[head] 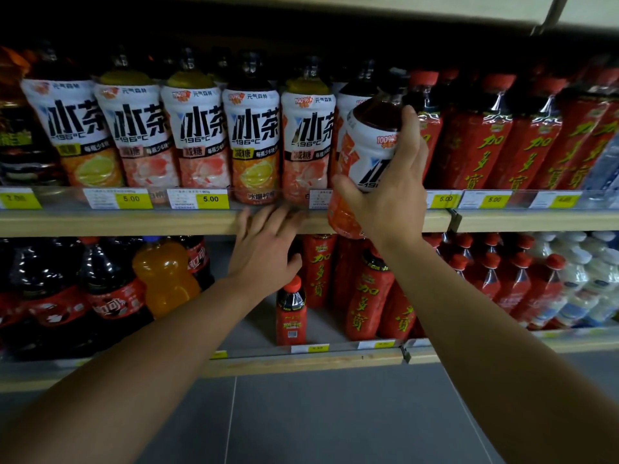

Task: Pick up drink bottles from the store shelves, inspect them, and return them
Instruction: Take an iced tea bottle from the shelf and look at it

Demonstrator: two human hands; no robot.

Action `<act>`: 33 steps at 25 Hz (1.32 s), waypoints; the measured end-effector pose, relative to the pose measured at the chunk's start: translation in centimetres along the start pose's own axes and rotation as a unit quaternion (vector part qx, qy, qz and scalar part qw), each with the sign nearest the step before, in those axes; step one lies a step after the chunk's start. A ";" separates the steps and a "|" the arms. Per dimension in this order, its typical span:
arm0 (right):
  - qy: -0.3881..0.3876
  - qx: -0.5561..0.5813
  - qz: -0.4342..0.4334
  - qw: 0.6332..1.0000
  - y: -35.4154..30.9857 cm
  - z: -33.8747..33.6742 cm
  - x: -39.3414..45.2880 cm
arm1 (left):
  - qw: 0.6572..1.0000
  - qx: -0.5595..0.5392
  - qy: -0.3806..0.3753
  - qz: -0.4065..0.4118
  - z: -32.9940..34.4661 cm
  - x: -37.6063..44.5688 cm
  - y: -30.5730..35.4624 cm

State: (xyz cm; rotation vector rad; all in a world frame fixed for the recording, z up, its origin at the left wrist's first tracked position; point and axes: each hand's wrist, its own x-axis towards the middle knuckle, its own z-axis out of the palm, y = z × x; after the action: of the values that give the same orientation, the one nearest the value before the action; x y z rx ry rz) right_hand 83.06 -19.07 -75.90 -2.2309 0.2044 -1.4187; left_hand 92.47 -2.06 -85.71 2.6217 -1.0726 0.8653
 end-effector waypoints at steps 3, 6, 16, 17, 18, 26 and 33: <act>-0.017 0.042 0.014 0.999 -0.5 -0.9 0.1 | 1.000 -0.001 -0.015 -0.002 -0.4 0.0 0.2; -0.018 0.068 0.004 0.998 -0.5 -2.4 0.6 | 1.000 -0.003 -0.027 -0.007 -0.8 0.2 0.3; 0.033 0.137 -0.025 0.990 -0.9 -1.8 5.6 | 0.999 -0.001 -0.053 -0.005 -1.1 0.0 0.2; 0.033 0.136 -0.021 0.990 -0.7 -1.4 5.8 | 0.998 -0.001 -0.058 -0.004 -1.2 0.0 0.2; 0.035 0.137 -0.017 0.990 -0.5 -0.9 6.0 | 0.998 -0.002 -0.062 -0.006 -1.2 0.0 0.2; 0.024 0.120 -0.028 0.992 1.0 3.5 6.7 | 0.997 0.000 -0.075 -0.002 -1.2 -0.2 0.1; 0.008 0.104 0.015 0.994 2.2 5.7 5.0 | 0.997 0.004 -0.073 -0.007 -0.7 -0.3 0.3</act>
State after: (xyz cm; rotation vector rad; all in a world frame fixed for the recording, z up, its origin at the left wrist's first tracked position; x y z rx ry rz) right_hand 90.64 -21.09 -74.80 -2.0410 0.0909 -1.3748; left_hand 91.74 -1.85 -85.31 2.7314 -1.0868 0.6847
